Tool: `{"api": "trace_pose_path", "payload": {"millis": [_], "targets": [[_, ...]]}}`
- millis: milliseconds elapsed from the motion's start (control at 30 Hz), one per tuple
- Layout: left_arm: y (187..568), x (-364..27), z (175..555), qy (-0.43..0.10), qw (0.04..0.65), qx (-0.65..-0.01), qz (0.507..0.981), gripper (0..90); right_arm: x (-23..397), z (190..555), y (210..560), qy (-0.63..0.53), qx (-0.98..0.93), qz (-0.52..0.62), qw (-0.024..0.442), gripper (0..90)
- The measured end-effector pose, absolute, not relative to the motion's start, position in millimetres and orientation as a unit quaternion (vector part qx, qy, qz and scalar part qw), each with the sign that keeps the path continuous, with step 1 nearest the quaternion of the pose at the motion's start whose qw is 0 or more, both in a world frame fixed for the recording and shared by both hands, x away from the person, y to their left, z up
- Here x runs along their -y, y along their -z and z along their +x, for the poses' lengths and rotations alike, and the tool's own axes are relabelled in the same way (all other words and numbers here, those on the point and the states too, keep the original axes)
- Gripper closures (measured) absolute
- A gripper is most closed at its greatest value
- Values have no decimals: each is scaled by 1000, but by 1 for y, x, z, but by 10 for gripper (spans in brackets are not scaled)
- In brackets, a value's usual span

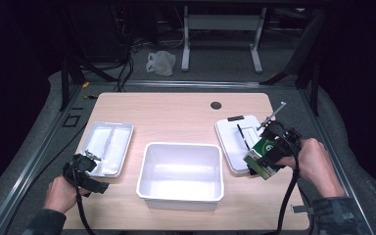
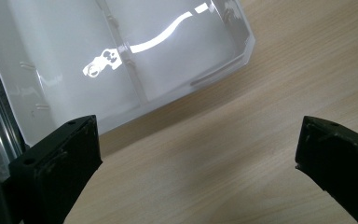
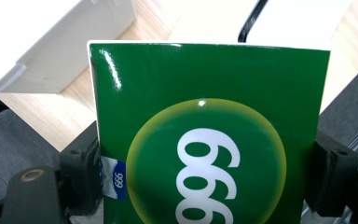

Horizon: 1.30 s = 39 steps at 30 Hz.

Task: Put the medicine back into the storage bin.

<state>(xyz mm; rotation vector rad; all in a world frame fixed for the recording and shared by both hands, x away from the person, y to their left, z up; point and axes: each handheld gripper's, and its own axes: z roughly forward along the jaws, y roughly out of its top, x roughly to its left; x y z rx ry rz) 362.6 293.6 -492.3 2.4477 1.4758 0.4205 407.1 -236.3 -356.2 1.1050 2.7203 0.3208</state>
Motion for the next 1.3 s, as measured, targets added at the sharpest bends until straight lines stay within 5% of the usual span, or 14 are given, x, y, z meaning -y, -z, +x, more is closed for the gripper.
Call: {"api": "trace_pose_path", "payload": {"millis": [733, 1300], "targets": [[493, -293, 364, -139, 129, -504, 843, 1, 146, 419, 306, -129, -967, 200, 89, 175], [492, -294, 364, -139, 129, -503, 843, 1, 71, 416, 329, -117, -988, 76, 61, 174]]}}
